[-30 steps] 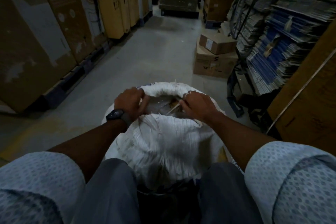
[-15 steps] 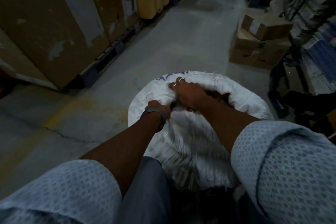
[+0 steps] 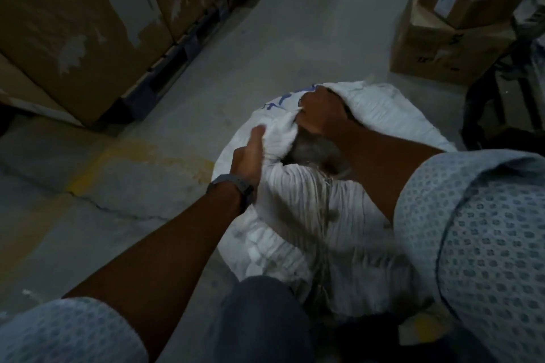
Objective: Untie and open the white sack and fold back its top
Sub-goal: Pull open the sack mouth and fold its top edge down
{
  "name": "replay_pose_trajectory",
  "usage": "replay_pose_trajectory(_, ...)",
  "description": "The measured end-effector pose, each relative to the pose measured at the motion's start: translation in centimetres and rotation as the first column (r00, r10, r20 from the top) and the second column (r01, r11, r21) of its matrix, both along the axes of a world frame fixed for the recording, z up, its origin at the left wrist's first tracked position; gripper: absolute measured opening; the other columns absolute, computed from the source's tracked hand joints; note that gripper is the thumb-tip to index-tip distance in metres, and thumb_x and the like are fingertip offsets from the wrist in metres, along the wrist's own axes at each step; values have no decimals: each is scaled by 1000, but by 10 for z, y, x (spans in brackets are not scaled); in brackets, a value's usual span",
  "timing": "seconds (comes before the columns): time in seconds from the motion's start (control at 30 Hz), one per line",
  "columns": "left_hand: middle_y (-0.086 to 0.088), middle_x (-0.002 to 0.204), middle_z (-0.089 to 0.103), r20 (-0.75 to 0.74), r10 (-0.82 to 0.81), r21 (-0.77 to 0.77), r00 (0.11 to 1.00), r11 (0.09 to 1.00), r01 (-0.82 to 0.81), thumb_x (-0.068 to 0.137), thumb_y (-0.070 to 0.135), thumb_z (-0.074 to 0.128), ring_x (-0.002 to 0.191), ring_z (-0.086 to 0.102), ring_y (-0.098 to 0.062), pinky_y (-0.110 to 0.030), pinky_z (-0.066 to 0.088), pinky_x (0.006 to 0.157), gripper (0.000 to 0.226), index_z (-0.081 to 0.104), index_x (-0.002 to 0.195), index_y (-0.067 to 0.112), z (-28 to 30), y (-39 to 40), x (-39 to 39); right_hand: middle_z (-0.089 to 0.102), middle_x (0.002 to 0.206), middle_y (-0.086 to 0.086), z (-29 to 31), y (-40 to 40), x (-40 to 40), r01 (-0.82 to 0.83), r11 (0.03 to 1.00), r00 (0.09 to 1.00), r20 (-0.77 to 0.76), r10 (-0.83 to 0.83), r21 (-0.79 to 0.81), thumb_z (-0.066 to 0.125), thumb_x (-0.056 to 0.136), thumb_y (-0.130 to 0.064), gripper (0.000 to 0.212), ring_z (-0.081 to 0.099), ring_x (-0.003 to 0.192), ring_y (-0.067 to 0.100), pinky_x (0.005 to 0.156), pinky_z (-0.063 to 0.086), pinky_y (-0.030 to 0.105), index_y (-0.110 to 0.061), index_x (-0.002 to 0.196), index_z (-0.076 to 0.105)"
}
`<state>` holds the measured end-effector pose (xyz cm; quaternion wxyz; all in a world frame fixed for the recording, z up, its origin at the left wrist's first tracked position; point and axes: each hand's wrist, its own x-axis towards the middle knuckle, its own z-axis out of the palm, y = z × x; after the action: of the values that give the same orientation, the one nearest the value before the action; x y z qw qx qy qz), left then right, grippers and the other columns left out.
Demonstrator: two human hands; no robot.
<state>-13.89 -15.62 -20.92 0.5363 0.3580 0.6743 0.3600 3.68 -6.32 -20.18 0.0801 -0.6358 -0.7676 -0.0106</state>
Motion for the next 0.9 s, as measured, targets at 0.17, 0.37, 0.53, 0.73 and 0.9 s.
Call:
replay_pose_trajectory(0.17,-7,145,46,-544,-521,-151,658,832,534,70,72,63,131,45,-31,-39,40,105,95,38,144,18,-22,14,-6,63,112,18,-17,13,6,105,982,988,-98,-122,-156,49,91,-36,40,58,108,34,89,43,40,-4,110,64)
replay_pose_trajectory(0.37,-22,134,49,-499,-644,-209,580,739,640,85,28,67,120,52,-35,-35,41,96,72,27,138,2,-43,9,-9,63,112,15,-43,0,12,116,972,987,-82,-136,-206,50,88,-38,41,58,110,34,93,39,38,-7,112,62)
replay_pose_trajectory(0.53,-8,127,52,-468,-516,-116,718,841,529,74,51,73,114,54,-29,-33,44,85,78,36,133,18,-24,-1,-14,62,111,15,-2,-28,4,67,976,998,22,-64,-209,60,87,-21,24,60,101,35,80,49,40,-11,109,63)
replay_pose_trajectory(0.73,-8,118,59,-606,-240,125,759,913,389,65,69,71,105,59,-28,-37,52,86,77,45,116,18,10,-20,-7,62,109,15,23,-90,3,66,997,998,24,-65,-38,57,87,-11,21,61,99,35,78,48,41,-12,108,61)
replay_pose_trajectory(0.9,0,76,64,-730,-144,315,668,797,516,81,49,62,78,64,-25,-37,53,67,25,51,73,27,43,-41,10,66,100,15,44,-150,10,158,987,987,-5,-159,-31,56,89,-13,15,64,96,34,75,45,38,-13,101,64)
